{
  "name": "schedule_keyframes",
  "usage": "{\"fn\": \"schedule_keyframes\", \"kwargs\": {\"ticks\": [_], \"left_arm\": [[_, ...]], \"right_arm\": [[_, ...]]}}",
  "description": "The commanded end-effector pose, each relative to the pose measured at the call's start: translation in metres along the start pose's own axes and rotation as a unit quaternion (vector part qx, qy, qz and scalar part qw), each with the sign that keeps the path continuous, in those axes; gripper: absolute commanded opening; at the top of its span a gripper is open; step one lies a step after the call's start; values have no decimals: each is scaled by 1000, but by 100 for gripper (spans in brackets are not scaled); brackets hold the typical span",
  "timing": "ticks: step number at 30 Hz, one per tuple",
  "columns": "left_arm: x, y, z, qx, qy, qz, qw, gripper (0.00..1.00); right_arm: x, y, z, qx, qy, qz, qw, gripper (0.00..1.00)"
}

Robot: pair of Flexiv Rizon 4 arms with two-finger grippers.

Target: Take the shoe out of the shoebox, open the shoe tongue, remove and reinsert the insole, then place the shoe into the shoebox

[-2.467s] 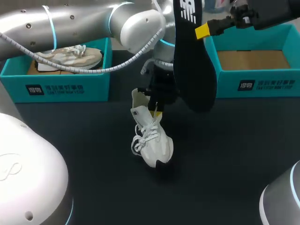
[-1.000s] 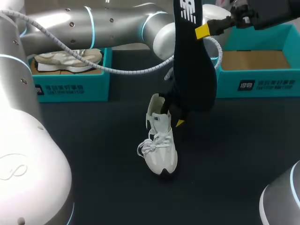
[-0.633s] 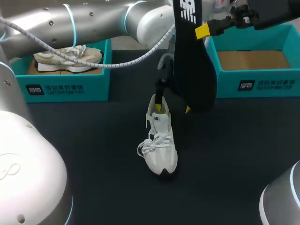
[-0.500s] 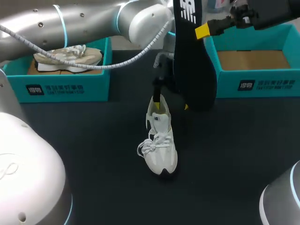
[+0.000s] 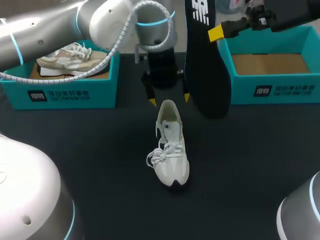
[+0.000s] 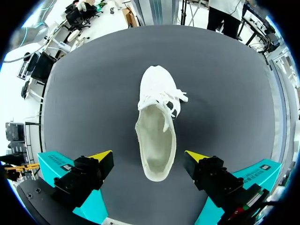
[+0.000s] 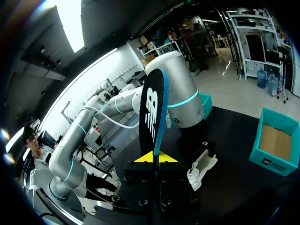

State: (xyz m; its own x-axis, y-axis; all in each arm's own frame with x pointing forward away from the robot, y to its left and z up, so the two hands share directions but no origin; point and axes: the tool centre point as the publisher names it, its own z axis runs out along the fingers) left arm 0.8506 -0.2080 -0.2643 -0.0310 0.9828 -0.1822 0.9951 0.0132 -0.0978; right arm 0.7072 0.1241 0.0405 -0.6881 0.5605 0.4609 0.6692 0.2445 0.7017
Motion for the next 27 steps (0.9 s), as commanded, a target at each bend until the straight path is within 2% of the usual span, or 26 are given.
{"fn": "schedule_keyframes", "kwargs": {"ticks": [1, 7, 11, 12, 13, 18, 27], "left_arm": [[7, -3, 1, -4, -76, 1, 997, 100], [7, -3, 1, -4, -76, 1, 997, 100], [3, -4, -5, -8, -130, 13, 991, 100], [1, -4, -8, -9, -150, 12, 989, 100], [0, -2, -12, -13, -168, 10, 986, 100], [-6, 0, -36, -29, -255, 7, 967, 100], [-13, -6, -72, -53, -338, 24, 939, 100]], "right_arm": [[0, 3, 3, 2, 0, 1, 1000, 0], [0, 3, 3, 2, 0, 1, 1000, 0], [0, 3, 3, 2, 0, 1, 1000, 0], [-6, 5, 5, -27, 11, 29, 999, 0], [-13, 6, 7, -36, 15, 57, 998, 0], [-41, 17, 9, -56, 18, 103, 993, 0], [-66, 45, -1, -35, 34, 174, 984, 0]]}}
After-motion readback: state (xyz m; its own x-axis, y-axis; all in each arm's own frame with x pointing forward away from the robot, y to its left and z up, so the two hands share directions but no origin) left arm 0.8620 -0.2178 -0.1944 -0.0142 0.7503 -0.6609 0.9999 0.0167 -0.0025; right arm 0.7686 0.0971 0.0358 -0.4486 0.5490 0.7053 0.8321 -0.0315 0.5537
